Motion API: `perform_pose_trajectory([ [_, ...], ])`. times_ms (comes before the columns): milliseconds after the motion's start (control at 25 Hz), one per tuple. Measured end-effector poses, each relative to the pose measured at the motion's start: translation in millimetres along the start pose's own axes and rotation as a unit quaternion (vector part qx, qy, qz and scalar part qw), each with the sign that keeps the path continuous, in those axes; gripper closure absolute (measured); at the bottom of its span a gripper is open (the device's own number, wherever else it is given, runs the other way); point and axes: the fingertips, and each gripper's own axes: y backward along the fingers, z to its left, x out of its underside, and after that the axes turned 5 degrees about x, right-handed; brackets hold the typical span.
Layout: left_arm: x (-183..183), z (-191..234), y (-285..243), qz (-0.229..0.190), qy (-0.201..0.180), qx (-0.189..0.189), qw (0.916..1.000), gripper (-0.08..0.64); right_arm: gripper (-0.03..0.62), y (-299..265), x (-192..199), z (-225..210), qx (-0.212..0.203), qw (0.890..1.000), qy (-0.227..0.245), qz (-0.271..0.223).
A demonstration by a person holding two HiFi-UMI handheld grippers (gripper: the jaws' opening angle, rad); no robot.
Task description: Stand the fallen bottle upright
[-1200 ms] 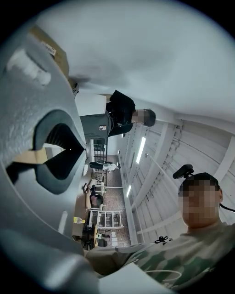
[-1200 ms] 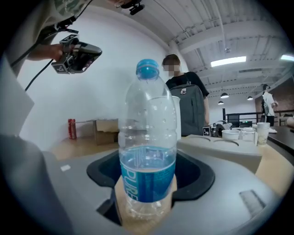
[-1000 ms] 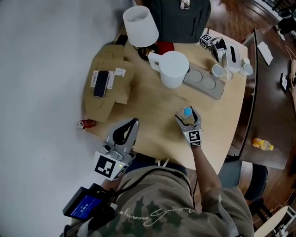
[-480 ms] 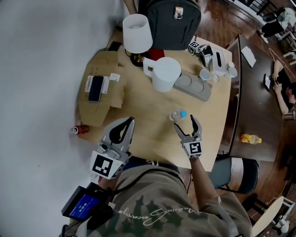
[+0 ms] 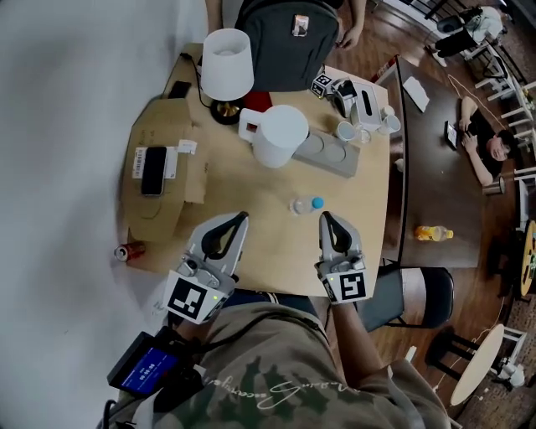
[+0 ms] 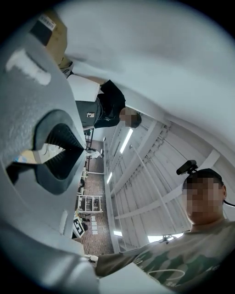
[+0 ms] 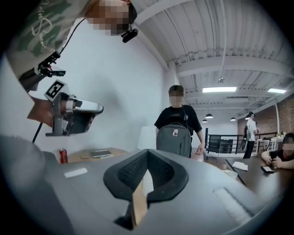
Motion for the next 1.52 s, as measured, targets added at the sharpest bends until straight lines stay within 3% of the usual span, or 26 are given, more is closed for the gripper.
perform_pose_trajectory([
  [280,26.7,-23.4,5.1,0.025,0.0,0.047,0.9986,0.558,0.59,16.5,-39.6,25.5,0.015,0.999,0.023,-0.029],
  [480,18.3,-61.7,21.6,0.021,-0.017,0.047,0.9985,0.558,0.59,54.6,-46.5,42.3,-0.006,0.998,0.014,-0.056],
  [840,31.5,-166.6,80.8,0.049,-0.065,-0.02,0.9965,0.558,0.59,164.7,-21.9,42.3,-0.014,0.999,0.02,-0.045],
  [1080,45.3,-256.8,123.2,0.061,-0.079,-0.035,0.9944,0.558,0.589,259.2,-21.8,68.4,-0.073,0.996,-0.022,-0.05],
  [1320,57.7,-320.0,142.8,0.079,-0.073,0.002,0.9942,0.558,0.589,327.2,-17.1,93.7,-0.096,0.993,-0.056,-0.044],
  [1520,60.0,-349.9,141.0,0.072,-0.063,0.045,0.9943,0.558,0.589,347.9,-28.1,95.5,-0.071,0.995,-0.041,-0.054],
])
